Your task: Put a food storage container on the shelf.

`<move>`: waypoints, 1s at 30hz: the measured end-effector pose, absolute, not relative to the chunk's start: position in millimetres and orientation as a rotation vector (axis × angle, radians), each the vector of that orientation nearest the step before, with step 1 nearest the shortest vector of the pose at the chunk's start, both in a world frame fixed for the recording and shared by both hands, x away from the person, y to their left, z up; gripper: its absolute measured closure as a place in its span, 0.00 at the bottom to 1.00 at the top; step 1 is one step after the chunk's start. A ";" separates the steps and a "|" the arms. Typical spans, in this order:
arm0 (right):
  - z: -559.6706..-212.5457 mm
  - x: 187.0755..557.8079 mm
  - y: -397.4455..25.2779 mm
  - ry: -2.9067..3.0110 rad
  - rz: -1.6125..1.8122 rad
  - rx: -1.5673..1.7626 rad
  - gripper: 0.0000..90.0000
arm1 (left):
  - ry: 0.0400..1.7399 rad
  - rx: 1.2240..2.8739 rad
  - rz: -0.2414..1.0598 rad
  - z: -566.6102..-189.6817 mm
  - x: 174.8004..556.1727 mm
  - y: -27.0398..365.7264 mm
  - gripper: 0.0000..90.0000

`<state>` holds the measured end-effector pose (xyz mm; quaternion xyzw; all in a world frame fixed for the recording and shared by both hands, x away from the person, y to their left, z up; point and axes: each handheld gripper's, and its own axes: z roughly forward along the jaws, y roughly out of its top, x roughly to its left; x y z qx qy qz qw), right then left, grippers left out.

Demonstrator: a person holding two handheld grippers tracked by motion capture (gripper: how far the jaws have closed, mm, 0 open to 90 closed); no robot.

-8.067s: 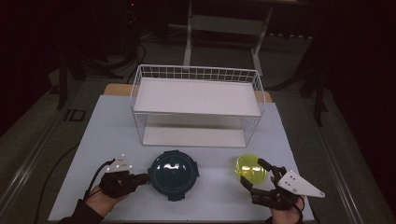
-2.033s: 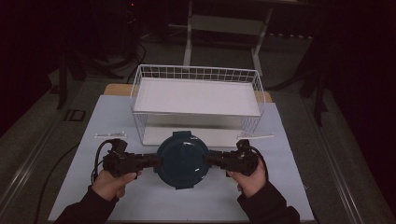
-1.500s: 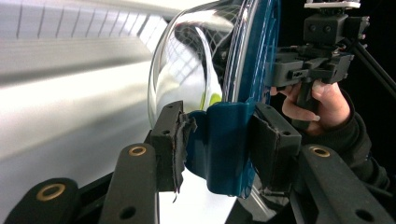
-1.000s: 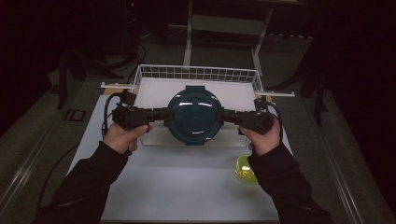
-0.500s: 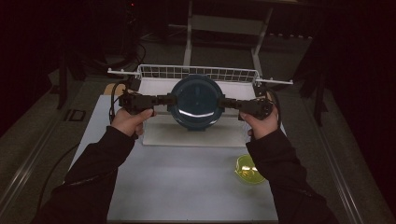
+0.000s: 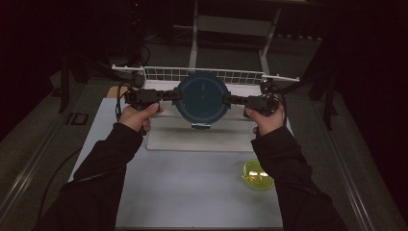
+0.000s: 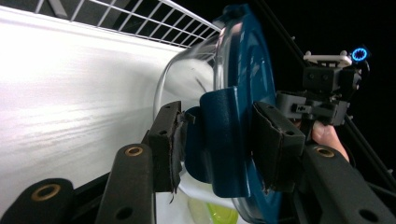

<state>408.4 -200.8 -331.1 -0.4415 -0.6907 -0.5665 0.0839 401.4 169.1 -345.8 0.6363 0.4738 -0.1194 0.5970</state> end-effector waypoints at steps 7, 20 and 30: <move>-333.4 419.3 -199.6 -2.035 -1.695 -1.368 0.60 | 1.153 1.427 -0.298 -351.6 411.6 168.4 0.59; -333.2 425.9 -195.7 -2.051 -1.702 -1.402 0.62 | 1.150 1.471 -0.167 -347.1 415.4 165.0 0.57; -325.9 416.3 -191.3 -2.181 -1.703 -1.403 0.58 | 1.065 1.500 0.012 -330.6 397.1 167.4 0.38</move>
